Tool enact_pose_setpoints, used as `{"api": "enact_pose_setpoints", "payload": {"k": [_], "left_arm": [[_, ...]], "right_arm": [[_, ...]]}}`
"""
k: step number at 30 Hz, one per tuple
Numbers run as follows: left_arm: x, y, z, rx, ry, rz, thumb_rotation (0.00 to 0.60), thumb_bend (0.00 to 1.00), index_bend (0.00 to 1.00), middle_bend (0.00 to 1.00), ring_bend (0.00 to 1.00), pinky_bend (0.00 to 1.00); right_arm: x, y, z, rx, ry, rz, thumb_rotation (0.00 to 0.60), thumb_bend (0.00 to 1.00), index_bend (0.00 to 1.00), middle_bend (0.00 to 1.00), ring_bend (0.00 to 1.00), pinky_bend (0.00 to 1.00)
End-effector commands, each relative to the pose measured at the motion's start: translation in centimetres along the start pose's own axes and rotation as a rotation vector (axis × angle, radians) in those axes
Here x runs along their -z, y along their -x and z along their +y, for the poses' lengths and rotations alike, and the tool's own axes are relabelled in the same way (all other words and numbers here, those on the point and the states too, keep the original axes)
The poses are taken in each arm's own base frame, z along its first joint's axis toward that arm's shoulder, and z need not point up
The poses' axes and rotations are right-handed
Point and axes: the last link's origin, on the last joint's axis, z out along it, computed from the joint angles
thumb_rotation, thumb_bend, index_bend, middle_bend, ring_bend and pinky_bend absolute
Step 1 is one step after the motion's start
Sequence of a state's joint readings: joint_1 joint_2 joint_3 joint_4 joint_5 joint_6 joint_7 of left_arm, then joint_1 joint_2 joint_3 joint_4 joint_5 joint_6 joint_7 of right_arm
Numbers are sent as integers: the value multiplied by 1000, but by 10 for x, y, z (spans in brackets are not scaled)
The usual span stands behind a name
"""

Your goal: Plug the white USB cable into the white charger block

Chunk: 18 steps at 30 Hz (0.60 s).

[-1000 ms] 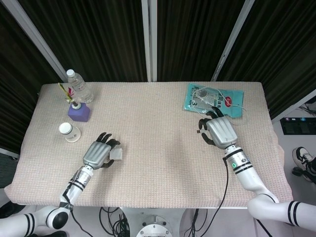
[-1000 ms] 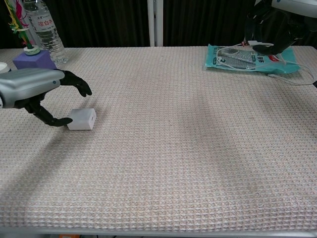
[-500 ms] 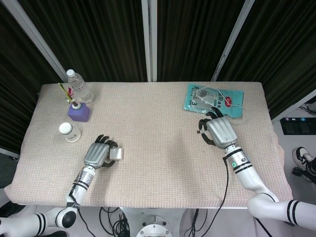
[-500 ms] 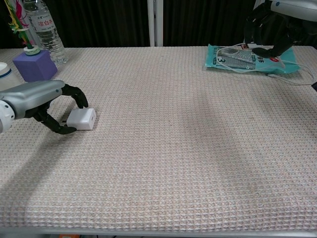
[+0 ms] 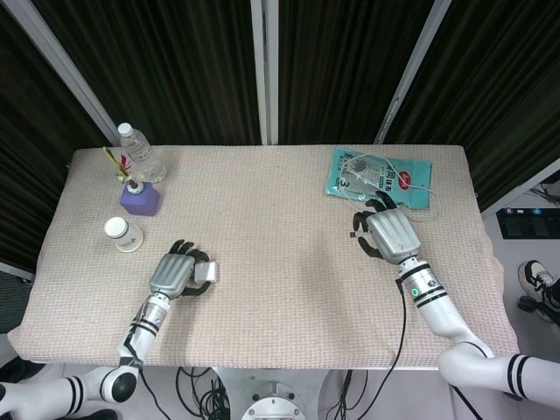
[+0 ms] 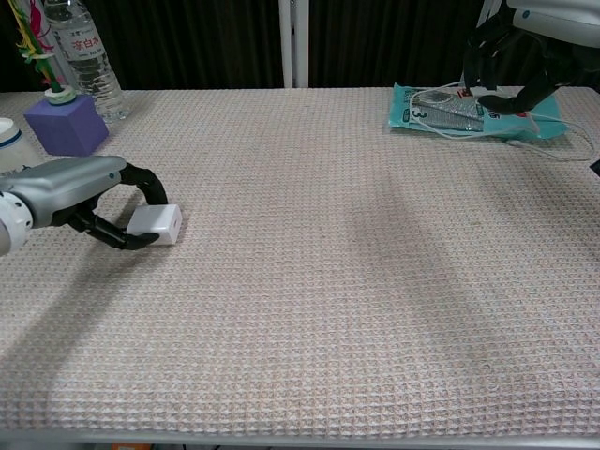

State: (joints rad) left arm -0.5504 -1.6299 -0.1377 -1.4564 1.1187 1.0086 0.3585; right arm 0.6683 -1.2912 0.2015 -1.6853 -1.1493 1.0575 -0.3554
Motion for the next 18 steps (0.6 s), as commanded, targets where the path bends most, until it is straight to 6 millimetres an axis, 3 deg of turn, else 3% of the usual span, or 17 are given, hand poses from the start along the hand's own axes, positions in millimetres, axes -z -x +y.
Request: {"api": "enact_pose_setpoints", "payload": {"k": [1,6,15,18], "left_arm": [[0,0,0,-3,0,-5,431,313,322,296,106,83],[-2,0,0,-13,-1,-5,436,313,322,295,106,84],[-4,4,-4,-20,-5,-7,577,312,327,303,106,84],[-4,3,-4,-10,-6,0,585,318,349,325,121,86]], "right_arm": [[0,1,0,0,1,-2,600,327,580,528,226,115],[-1,1,1,0,2,-2,600,327,580,528,226,115],[-2,3,2,-5,7,-9,600,327,583,530,227,115],[-2,3,2,-4,8,-7,600,327,584,531,227,115]]}}
